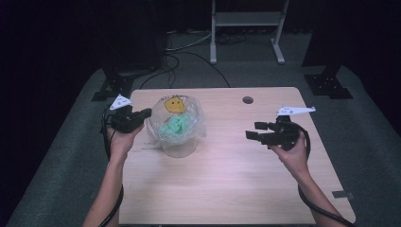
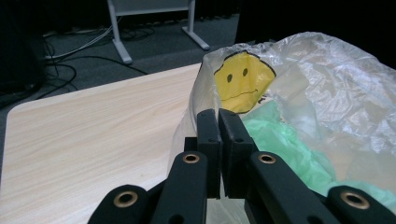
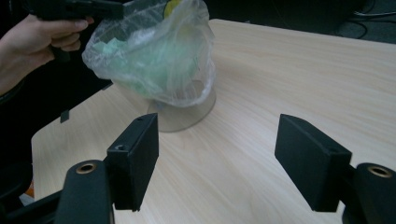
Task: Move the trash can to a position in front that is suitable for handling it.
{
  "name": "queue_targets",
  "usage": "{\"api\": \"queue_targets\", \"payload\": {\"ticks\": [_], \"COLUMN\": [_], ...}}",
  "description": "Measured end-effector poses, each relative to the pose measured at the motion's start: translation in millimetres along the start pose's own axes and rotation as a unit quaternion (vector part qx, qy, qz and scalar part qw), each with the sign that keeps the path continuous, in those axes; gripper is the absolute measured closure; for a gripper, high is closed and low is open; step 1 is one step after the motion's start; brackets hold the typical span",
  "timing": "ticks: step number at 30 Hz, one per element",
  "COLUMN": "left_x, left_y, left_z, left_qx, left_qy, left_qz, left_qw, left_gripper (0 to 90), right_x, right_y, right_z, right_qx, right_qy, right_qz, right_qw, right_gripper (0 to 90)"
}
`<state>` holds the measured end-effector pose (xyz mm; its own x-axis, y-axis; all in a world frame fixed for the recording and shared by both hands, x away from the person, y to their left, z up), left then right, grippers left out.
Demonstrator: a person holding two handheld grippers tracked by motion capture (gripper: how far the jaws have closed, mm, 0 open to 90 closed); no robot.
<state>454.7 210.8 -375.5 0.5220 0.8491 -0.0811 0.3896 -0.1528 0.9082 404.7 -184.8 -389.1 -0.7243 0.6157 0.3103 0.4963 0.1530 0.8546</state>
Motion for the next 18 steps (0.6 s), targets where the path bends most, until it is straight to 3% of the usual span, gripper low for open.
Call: {"api": "queue_targets", "payload": {"ticks": [11, 18], "left_x": [-1.1, -2.2], "left_y": [1.7, 2.6], "left_z": [-4.7, -5.4], "left_qx": [-0.009, -0.012], "left_qy": [-0.004, -0.009], "left_qz": [-0.003, -0.004], "left_qw": [0.9999, 0.9999], "left_gripper": [89.1, 89.2], "right_x": [17.2, 25.0], "right_y": [44.8, 65.2], "right_z": [47.6, 80.1], "right_qx": [0.001, 0.006], "right_qy": [0.007, 0.011], "right_qz": [-0.005, 0.005], "right_qw": [1.0, 0.9999], "right_gripper": [28.7, 28.6]}}
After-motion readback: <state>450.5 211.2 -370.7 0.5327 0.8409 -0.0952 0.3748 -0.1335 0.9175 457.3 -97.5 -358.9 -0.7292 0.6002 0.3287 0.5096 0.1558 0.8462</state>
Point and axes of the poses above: each handheld gripper's, and its own axes: z roughly forward along the jaws, y roughly out of its top, x roughly to its left, the point moved 7 cm from there along z, roughly forward along the jaws, and after that the axes turned 1 degree about -x, right-handed, at the moved point
